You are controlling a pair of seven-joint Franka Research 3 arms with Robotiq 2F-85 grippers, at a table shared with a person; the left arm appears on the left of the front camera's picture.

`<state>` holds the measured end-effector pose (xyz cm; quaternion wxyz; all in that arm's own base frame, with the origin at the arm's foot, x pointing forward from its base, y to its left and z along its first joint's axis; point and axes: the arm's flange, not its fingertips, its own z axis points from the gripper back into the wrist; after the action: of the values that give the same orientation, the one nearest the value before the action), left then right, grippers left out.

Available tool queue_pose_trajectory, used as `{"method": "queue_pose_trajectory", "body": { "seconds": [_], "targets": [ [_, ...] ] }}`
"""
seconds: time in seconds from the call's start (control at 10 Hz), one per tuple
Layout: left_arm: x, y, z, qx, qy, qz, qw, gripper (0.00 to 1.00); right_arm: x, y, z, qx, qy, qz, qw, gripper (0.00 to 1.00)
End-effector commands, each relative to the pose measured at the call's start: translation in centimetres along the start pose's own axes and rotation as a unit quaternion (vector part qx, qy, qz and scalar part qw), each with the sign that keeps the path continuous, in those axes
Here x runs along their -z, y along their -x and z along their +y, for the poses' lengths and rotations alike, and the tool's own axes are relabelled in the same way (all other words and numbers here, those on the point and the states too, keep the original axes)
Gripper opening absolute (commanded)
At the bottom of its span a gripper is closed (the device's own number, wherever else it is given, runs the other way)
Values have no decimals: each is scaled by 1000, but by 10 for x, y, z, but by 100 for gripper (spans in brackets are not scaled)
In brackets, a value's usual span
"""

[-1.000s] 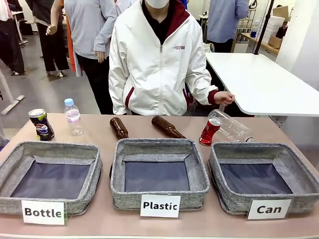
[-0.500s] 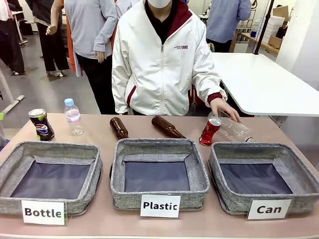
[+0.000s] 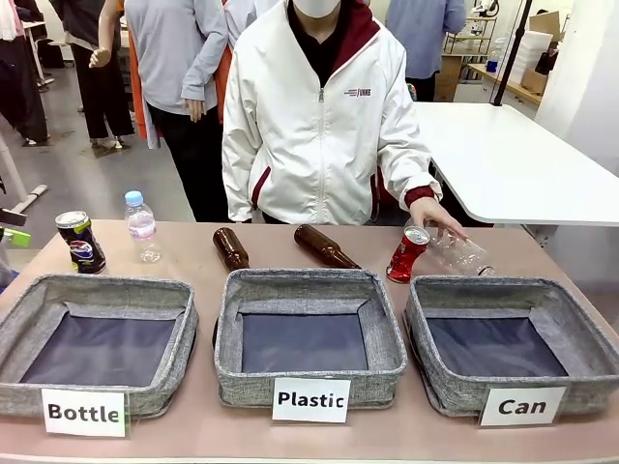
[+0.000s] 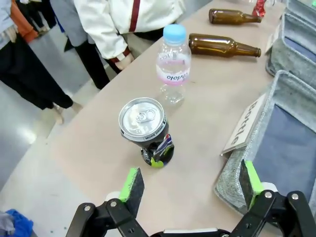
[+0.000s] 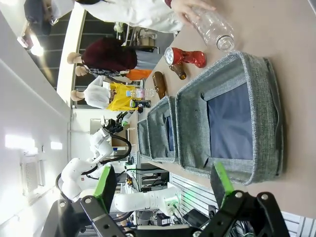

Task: Sort the can waste into the basket.
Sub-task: Pick up the can waste from the table and place it in the right Fabric basket.

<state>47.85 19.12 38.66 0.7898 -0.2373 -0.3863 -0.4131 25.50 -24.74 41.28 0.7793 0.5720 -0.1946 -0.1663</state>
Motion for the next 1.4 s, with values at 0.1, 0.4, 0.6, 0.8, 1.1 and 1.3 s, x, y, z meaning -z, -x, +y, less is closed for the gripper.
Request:
{"method": "queue_pose_trajectory", "body": {
  "seconds": [0.1,0.4,0.6,0.8,1.1,1.3],
  "targets": [
    [0,0,0,0,0,0,1000,100,-2,-5,1,-14,-11,-4,1000,100],
    [7,9,26,2,15,-1,1000,100,-2,-5,1,-14,-11,-4,1000,100],
    [16,16,45,15,-9,-10,1000,100,-2,-5,1,-14,-11,-4,1000,100],
    [25,19,64,22,-12,-23,999,100,-2,-5,1,-14,-11,-4,1000,100],
    [48,25,78,59,-3,-39,998,100,-2,-5,1,-14,-11,-4,1000,100],
    [58,21,86,63,-8,-27,998,100,-2,-5,1,-14,-11,-4,1000,100]
  ]
}}
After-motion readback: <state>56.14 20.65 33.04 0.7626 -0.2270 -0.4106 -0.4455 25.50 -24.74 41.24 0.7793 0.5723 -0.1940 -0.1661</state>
